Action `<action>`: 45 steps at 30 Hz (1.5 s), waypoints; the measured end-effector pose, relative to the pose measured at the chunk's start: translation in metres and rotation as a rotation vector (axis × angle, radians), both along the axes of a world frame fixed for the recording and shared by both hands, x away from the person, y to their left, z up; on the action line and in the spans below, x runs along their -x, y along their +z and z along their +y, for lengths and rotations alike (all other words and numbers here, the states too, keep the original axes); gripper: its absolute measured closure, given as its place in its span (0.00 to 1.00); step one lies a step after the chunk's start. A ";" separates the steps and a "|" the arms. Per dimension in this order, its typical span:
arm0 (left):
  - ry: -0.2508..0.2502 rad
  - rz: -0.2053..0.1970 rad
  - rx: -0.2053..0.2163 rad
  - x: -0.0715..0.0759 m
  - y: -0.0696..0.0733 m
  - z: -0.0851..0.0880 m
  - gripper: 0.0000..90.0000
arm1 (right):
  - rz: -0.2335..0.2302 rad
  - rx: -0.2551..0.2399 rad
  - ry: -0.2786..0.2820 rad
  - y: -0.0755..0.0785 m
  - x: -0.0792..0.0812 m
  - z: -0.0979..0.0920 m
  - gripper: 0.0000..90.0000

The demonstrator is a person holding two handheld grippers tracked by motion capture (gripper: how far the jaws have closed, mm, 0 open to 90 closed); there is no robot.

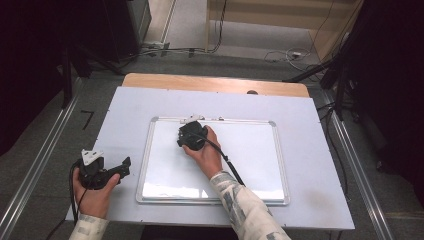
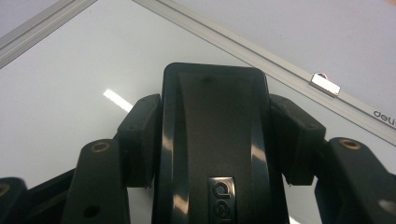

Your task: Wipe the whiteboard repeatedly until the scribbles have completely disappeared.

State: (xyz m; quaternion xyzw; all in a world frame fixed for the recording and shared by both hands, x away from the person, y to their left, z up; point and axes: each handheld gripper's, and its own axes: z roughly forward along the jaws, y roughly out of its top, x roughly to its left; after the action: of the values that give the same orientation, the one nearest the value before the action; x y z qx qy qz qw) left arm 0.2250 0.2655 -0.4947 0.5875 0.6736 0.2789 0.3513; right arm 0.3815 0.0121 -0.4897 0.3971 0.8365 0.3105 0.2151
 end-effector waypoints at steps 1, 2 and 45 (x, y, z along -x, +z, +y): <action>0.002 -0.001 -0.001 0.000 0.000 0.000 0.08 | -0.001 0.002 0.002 0.000 -0.001 -0.001 0.43; 0.005 -0.001 0.000 0.001 0.000 0.001 0.08 | -0.003 0.003 0.003 0.000 -0.001 -0.002 0.43; 0.004 0.004 -0.005 0.001 -0.001 0.000 0.08 | 0.008 -0.011 -0.100 0.001 -0.014 -0.065 0.43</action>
State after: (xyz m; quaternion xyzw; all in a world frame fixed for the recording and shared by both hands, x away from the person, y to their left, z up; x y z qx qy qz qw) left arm 0.2241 0.2657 -0.4954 0.5876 0.6746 0.2803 0.3480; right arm 0.3953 -0.0527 -0.4883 0.4408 0.8147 0.3023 0.2248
